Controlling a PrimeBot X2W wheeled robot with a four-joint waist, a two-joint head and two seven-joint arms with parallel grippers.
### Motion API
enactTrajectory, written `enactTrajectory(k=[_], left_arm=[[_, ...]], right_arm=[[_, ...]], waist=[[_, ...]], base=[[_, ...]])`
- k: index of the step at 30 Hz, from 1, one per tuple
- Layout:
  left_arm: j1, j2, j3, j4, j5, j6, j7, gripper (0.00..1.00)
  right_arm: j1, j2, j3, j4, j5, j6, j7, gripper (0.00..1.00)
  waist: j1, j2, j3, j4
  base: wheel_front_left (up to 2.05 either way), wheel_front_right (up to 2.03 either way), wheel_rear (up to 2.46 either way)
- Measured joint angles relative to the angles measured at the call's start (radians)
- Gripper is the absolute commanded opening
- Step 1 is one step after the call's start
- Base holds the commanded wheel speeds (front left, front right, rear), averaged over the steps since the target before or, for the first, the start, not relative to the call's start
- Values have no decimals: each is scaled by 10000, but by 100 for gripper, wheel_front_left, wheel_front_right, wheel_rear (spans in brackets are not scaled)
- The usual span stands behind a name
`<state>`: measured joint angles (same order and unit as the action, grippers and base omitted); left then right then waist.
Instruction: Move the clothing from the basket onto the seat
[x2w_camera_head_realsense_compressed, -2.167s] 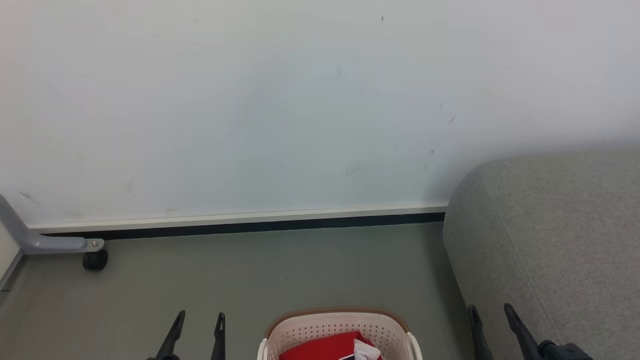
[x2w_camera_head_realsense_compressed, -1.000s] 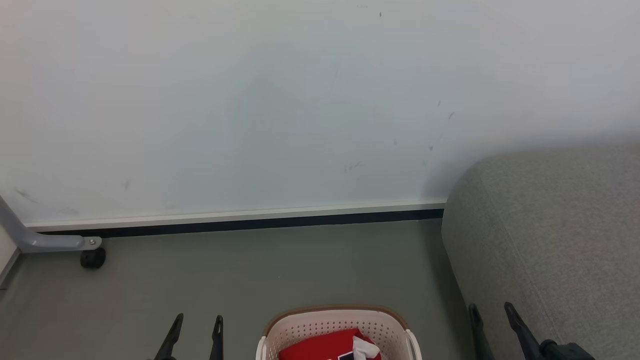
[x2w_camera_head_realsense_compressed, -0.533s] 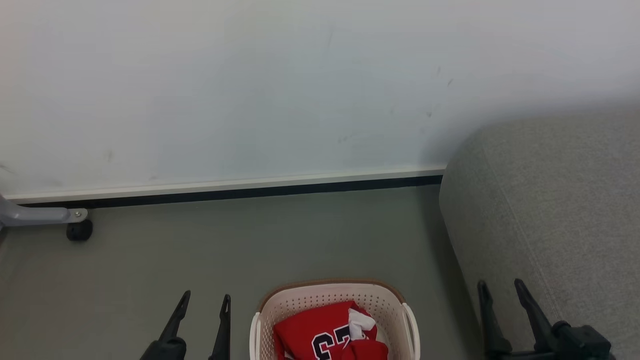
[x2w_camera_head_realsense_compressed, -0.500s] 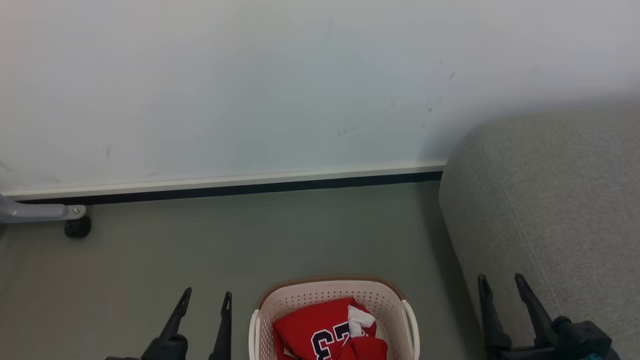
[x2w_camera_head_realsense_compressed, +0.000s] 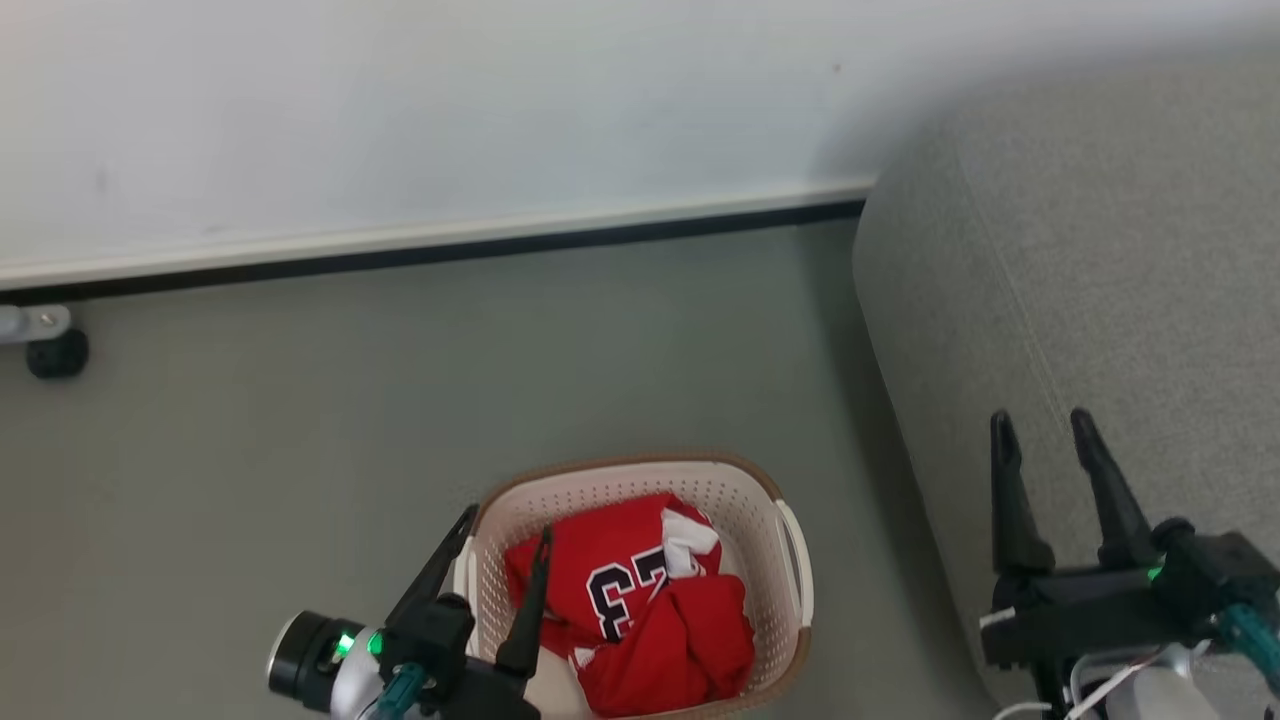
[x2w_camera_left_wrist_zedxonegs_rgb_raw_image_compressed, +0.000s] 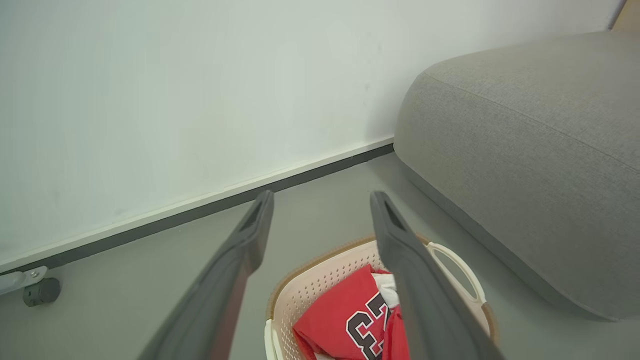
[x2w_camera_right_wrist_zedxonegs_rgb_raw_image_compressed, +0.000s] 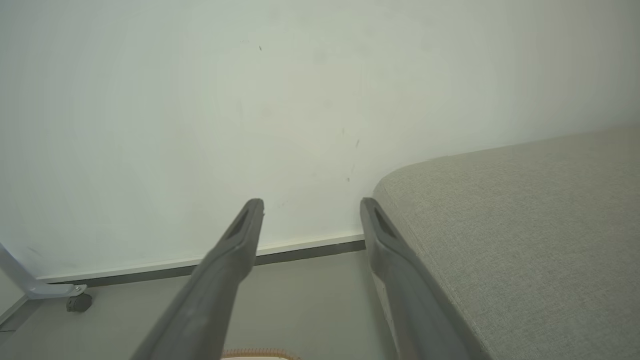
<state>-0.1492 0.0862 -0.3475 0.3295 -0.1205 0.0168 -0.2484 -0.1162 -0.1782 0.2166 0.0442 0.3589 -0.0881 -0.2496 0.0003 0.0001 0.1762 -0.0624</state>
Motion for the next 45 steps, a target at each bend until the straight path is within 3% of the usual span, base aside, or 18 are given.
enactTrajectory(k=[8, 24, 45], left_arm=[[-930, -165, -846, 936, 328, -357, 341, 100], [-2812, -295, -1643, 2527, 681, -700, 890, 100], [-4906, -309, -1728, 4366, 963, -487, 1333, 100]], right_arm=[[-1159, 2, -259, -123, 2, 15, -71, 100], [-3536, 222, 27, -451, -77, 527, -73, 100], [-5340, 686, 144, -633, -257, 1028, -75, 100]], waist=[[-1, 1, 1165, -394], [-1, 1, 3403, -1124], [-1, 1, 6367, -2236]], base=[[0, 0, 0], [0, 0, 0], [0, 0, 0]])
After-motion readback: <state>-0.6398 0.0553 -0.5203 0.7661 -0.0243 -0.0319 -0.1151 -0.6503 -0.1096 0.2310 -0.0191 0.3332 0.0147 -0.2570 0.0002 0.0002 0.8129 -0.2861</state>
